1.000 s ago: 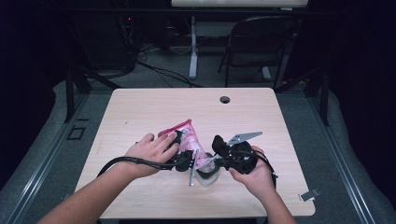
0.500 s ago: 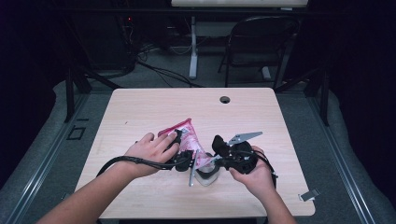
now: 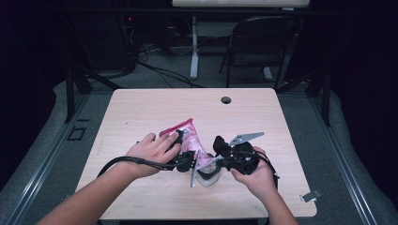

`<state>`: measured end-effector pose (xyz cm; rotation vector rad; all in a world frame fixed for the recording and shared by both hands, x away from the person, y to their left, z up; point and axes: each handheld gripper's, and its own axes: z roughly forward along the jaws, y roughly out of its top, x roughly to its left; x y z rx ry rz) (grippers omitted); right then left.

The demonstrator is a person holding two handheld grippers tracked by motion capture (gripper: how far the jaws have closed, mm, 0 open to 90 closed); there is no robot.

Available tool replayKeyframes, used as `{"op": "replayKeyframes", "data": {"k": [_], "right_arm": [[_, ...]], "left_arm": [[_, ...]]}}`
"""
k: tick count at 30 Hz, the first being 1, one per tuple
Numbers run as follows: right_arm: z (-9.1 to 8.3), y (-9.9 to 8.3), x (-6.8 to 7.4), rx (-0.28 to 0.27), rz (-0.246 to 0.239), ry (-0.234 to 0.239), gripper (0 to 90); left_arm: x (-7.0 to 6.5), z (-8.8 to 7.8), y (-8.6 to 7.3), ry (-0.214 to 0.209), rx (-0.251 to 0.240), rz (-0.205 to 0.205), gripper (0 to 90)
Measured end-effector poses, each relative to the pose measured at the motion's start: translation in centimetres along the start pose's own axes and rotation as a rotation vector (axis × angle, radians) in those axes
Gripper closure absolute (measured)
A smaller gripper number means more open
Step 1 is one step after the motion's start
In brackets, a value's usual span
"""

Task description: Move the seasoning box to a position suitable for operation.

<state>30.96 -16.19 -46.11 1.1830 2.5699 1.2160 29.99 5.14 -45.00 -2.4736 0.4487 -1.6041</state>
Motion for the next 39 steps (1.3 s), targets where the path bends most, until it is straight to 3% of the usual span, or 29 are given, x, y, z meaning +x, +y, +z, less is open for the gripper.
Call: {"op": "replayKeyframes", "data": {"k": [39], "right_arm": [[0.18,-0.11,-0.28,0.006,0.0,-0.029,90.0]], "left_arm": [[0.17,-0.22,0.44,0.015,0.006,0.027,72.2]]}}
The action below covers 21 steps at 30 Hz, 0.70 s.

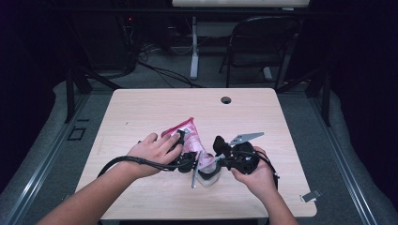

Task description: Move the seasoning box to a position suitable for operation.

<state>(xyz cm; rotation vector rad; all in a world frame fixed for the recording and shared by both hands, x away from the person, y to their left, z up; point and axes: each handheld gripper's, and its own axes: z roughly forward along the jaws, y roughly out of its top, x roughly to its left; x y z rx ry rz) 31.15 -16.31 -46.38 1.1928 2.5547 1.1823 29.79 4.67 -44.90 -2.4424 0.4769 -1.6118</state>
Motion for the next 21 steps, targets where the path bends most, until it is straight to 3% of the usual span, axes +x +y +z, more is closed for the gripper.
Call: {"op": "replayKeyframes", "data": {"k": [8,15,21], "right_arm": [[0.05,0.11,0.26,-0.01,-0.01,0.018,83.8],[0.33,0.1,0.45,-0.005,-0.018,0.016,89.9],[0.5,0.07,0.49,-0.001,-0.015,0.003,90.0]], "left_arm": [[0.11,-0.04,0.33,-0.006,-0.012,-0.011,73.1],[0.11,-0.11,0.43,0.0,-0.011,-0.009,73.4],[0.16,-0.23,0.39,0.001,-0.007,-0.005,73.8]]}}
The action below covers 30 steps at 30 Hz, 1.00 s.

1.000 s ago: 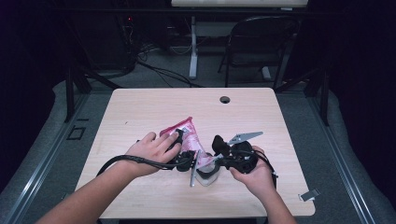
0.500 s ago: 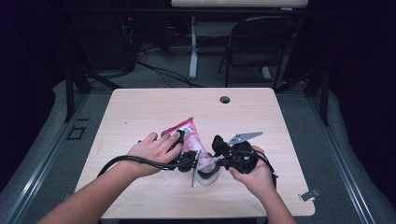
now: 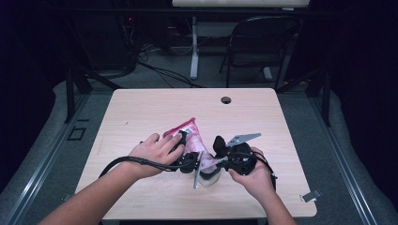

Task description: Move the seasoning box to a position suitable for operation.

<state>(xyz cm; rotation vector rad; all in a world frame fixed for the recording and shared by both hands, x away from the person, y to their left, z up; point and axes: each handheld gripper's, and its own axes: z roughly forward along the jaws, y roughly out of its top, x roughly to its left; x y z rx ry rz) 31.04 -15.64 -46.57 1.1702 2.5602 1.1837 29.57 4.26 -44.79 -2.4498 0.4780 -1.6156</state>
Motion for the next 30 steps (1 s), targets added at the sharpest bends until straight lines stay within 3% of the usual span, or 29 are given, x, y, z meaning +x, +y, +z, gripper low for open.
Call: {"op": "replayKeyframes", "data": {"k": [7,30], "right_arm": [[0.09,-0.06,0.0,0.007,-0.003,-0.029,90.0],[0.46,-0.05,-0.23,0.009,-0.002,-0.045,90.0]], "left_arm": [[-0.11,-0.07,0.07,0.007,-0.003,0.005,74.4],[-0.14,-0.27,0.16,0.021,0.001,0.023,75.6]]}}
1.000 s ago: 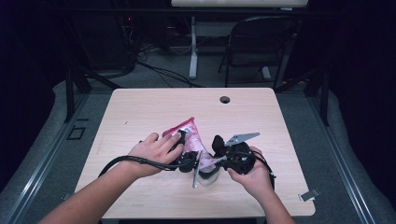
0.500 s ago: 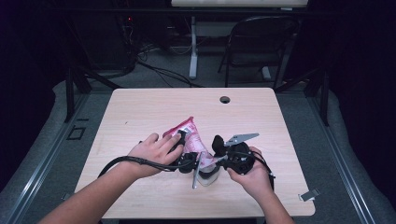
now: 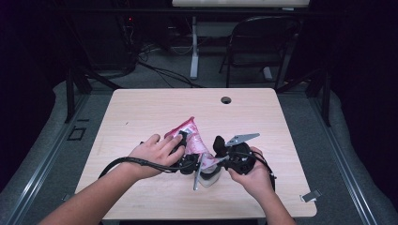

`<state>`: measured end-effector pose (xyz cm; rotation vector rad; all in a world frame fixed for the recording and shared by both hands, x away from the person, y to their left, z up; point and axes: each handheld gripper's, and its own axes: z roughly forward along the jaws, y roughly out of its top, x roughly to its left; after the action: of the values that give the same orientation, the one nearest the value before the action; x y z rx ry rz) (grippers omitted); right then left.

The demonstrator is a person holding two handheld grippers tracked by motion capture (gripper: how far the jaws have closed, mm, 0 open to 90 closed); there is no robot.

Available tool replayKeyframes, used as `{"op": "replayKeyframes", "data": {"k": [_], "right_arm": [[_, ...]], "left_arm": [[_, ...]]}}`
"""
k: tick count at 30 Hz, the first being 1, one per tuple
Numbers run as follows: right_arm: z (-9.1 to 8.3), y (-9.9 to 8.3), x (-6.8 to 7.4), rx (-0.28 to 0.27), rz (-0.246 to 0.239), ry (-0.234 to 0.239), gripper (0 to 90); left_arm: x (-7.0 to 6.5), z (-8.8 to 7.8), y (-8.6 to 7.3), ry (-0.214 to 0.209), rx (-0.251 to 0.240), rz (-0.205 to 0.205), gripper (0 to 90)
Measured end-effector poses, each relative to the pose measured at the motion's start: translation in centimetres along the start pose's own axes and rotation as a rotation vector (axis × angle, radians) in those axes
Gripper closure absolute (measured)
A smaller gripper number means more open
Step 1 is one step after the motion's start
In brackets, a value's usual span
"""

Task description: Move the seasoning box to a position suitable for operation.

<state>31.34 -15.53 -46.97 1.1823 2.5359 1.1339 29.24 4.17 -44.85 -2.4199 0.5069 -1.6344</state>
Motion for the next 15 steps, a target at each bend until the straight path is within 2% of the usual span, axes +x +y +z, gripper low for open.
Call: {"op": "replayKeyframes", "data": {"k": [15], "right_arm": [[0.15,0.03,-0.12,0.005,0.002,-0.01,90.0]], "left_arm": [[-0.13,-0.13,0.09,0.011,-0.001,0.018,79.2]]}}
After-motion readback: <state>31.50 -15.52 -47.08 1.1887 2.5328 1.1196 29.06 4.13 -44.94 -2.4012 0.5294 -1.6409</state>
